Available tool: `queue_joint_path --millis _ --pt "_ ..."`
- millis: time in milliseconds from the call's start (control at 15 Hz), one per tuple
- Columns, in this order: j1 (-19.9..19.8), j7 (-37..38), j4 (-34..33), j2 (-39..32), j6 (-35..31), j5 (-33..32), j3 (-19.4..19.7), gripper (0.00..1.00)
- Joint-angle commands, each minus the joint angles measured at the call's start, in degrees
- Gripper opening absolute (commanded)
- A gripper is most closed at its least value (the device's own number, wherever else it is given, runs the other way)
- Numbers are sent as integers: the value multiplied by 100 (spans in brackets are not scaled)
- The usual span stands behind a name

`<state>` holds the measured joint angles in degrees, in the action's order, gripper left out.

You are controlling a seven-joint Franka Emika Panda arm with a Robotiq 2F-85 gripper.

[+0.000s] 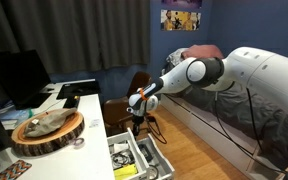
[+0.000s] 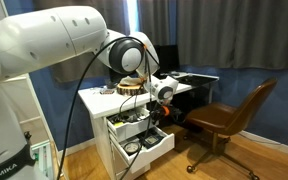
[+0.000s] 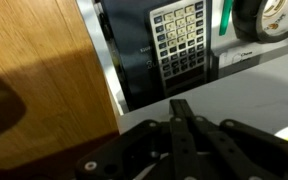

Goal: Close the top opened drawer of the cabinet

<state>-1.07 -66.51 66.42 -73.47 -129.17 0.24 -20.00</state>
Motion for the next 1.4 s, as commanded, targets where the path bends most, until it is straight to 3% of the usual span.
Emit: queue_joint_path --millis 0,467,800,933,1333 --pt "176 -547 -728 -540 -219 337 -334 0" --pt "557 -1415 -1532 -1145 -287 766 -858 0" --pt "804 -1763 -2162 -1492 -74 967 -945 0" --pt "695 -1991 -1645 -1169 -132 1278 -890 0" --pt "731 -2811 -1610 -1174 -23 1622 -964 0"
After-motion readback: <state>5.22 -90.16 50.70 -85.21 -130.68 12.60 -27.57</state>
